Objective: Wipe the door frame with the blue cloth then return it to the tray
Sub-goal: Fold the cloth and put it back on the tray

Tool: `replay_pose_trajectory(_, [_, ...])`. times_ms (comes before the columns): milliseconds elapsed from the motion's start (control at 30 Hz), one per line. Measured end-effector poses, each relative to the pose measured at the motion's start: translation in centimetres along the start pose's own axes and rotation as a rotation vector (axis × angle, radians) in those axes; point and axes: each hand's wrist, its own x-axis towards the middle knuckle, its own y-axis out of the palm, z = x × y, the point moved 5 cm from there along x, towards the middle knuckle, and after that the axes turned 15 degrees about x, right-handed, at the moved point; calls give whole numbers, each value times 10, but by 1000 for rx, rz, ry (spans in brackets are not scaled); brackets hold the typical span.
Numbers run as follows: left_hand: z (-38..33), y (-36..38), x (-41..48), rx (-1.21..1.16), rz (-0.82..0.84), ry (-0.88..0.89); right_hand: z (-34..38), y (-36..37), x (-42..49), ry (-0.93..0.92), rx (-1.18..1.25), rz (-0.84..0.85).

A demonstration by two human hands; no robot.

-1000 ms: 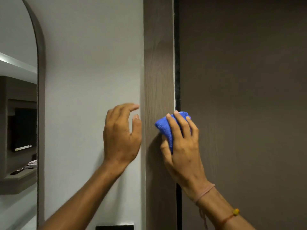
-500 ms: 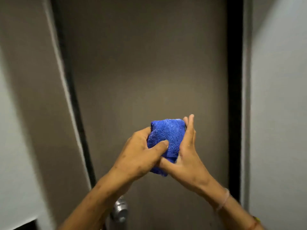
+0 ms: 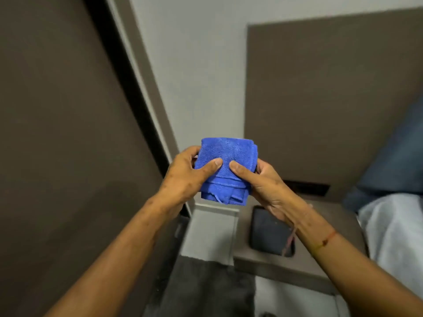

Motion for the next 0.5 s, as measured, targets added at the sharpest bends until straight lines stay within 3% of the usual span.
replay_pose_trajectory(167, [90, 167, 104, -115, 202, -279, -51, -165, 57, 85, -72, -326])
replay_pose_trajectory(300, [186, 283, 143, -166, 358, -631, -129, -287, 86, 287, -134, -595])
replay_pose_trajectory(367, [235, 335, 158, -144, 424, -733, -174, -342, 103, 398, -150, -649])
replay_pose_trajectory(500, [323, 412, 182, -65, 388, -797, -249, -425, 127, 502, -280, -709])
